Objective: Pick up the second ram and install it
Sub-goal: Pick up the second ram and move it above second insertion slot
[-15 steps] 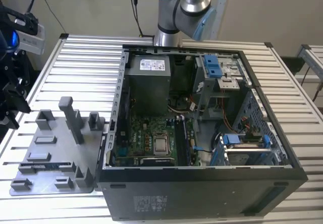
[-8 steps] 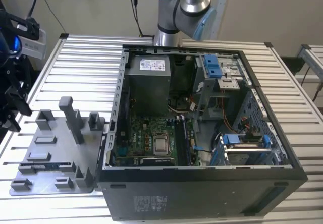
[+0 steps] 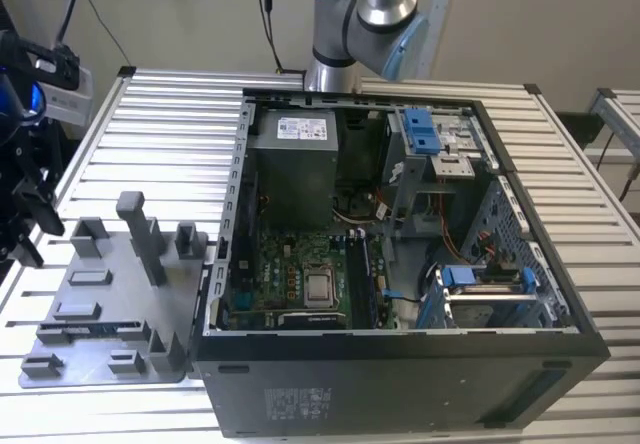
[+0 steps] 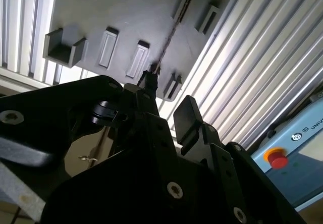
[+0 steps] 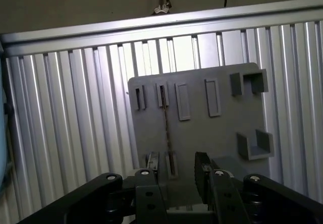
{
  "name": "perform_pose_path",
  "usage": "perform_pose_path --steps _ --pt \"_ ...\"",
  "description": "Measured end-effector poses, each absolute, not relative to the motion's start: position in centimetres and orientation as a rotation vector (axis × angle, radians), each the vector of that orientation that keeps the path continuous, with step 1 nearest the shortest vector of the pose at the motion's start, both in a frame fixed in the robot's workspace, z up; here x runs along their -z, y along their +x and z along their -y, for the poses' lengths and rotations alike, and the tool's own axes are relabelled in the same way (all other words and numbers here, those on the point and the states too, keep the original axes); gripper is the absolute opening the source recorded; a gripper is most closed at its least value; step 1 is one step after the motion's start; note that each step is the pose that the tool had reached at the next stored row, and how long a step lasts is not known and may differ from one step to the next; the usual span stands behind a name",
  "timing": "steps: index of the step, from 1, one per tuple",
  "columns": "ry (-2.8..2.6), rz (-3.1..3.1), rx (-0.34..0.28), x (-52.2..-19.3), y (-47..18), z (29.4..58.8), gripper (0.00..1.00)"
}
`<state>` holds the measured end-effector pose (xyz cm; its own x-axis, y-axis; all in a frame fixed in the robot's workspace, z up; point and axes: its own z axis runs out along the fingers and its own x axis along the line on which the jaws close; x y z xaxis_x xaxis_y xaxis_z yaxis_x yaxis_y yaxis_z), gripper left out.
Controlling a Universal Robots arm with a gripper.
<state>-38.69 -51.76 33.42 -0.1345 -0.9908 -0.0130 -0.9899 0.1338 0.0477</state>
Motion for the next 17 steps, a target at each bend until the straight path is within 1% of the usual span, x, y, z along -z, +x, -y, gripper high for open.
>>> perform_pose_path --steps 9,17 --pt "2.054 2.349 0.068 -33.2 -38.7 51.8 0.42" --pt "2.058 2.354 0.06 -32.2 -38.7 51.8 0.42"
